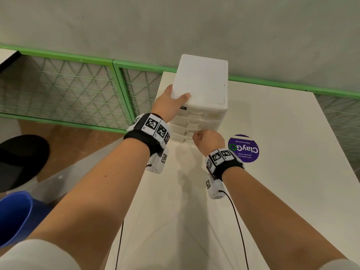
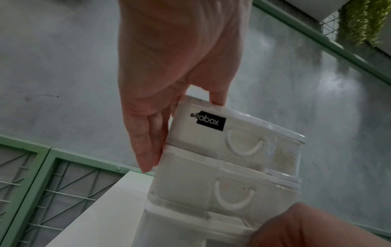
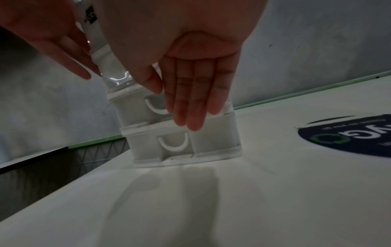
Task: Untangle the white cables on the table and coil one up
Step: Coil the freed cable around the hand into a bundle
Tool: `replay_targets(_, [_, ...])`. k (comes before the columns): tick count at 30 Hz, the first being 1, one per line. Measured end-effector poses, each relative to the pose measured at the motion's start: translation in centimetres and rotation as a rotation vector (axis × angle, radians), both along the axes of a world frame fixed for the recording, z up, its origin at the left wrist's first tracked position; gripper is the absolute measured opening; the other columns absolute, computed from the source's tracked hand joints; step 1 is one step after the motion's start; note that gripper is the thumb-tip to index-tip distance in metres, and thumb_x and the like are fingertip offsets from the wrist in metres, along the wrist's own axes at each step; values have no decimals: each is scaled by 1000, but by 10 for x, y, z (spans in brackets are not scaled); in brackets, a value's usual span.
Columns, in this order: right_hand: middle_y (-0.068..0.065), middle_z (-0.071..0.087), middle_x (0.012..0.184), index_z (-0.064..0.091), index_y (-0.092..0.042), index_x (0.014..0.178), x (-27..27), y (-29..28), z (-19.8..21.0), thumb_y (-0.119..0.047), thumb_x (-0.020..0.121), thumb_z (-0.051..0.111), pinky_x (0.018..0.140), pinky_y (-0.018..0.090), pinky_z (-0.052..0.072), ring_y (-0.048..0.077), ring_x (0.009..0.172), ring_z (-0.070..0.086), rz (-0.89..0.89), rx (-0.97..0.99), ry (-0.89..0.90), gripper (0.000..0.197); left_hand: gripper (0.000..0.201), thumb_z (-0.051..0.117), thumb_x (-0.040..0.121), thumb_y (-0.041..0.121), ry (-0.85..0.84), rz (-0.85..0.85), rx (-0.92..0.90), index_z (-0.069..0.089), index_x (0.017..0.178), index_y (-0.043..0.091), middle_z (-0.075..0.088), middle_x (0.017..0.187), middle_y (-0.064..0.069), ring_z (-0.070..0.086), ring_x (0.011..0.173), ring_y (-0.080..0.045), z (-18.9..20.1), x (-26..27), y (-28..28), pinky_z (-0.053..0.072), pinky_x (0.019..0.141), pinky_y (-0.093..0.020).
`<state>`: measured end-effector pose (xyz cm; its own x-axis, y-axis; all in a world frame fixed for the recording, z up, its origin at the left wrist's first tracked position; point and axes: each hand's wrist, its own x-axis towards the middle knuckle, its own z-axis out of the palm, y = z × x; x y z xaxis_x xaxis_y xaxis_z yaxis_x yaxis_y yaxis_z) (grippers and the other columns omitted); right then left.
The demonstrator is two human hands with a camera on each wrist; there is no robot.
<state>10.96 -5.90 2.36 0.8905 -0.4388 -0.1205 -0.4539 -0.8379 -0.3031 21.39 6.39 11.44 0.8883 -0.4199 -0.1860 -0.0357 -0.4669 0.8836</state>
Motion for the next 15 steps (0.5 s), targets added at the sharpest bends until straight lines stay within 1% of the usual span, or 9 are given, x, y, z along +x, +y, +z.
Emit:
replay_targets(1, [9,59,73,65,-14,79,2,1,-1,-31,95,38,60,27,38,31,71,55,20,-5,6,36,65,56,81,59,5,3,-5,42,136,26,58,125,3,57,113,-26,0,-1,0,49,97,-47])
replay_targets(3, [11,66,79,68,-13,88,4,2,-5,-31,97,38,61,28,40,32,78,60,49,-19,5,36,72,54,76,63,10,-1,-11,41,137,26,58,129,2,57,115,-26,0,-1,0,48,97,-48])
replay_targets(5, [12,68,82,68,-12,93,2,2,-7,-30,97,37,60,28,40,32,79,62,63,-15,-8,36,86,53,70,69,19,6,-17,37,143,27,54,137,1,54,121,-26,-1,0,0,47,100,-49])
replay_targets(6, [11,68,82,68,-12,94,1,2,-8,-30,98,37,60,28,39,32,79,62,66,0,-16,35,90,54,69,70,28,9,-17,33,146,27,51,141,1,51,125,-25,-2,1,0,45,102,-48])
replay_targets(8, [10,67,85,67,-15,97,-3,2,-7,-29,97,38,60,27,38,30,80,62,64,28,-5,32,90,56,75,66,45,14,-13,27,150,26,46,146,0,48,129,-26,-2,2,-1,43,105,-48])
replay_targets(11, [8,68,93,67,-19,104,-17,-2,-2,-30,97,38,64,27,38,28,86,62,77,61,56,32,85,55,78,64,51,16,3,28,149,26,45,146,1,46,131,-27,0,1,-2,42,105,-50])
replay_targets(13, [5,69,98,67,-21,106,-40,-9,-1,-31,96,40,67,27,42,26,90,62,80,102,92,31,80,54,85,59,41,16,15,24,151,24,42,149,-1,42,134,-28,-3,0,-1,38,108,-49])
replay_targets(15, [0,69,101,68,-22,104,-70,-16,0,-33,94,45,75,28,48,22,93,62,68,154,95,28,79,48,91,59,20,8,45,17,153,21,36,153,-3,36,139,-27,-4,-4,-1,32,113,-46])
